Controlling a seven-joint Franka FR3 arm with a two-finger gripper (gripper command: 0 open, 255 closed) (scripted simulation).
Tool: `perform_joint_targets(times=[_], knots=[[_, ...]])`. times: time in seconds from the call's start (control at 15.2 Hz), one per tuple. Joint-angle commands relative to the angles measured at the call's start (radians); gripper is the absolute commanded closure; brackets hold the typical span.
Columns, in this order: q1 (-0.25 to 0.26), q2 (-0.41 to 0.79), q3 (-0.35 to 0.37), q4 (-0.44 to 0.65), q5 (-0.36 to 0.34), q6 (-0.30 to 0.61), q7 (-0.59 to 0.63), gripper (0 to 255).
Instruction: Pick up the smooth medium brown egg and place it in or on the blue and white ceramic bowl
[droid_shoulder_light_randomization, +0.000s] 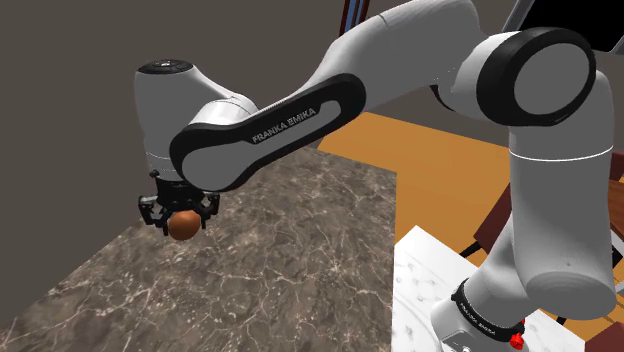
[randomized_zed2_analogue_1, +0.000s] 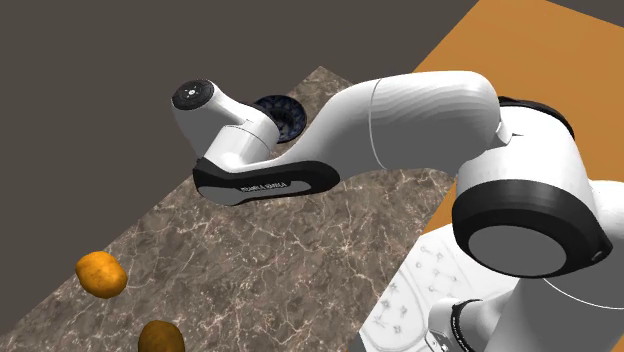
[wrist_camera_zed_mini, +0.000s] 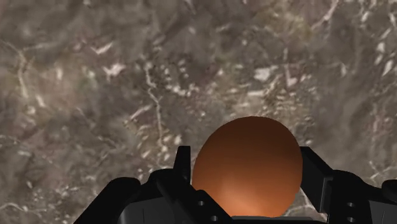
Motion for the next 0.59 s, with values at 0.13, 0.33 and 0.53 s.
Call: perform_joint_targets(times=[0.13, 0.33, 0.53], knots=[[-0.003, -0.02, 0.008, 0.024, 0.013, -0.043, -0.009, 255], [-0.005, -0.036, 0.014, 0.042, 0.023, -0.075, -0.015, 255], [-0.007, -0.051, 0.019, 0.062, 0.033, -0.107, -0.021, 255]])
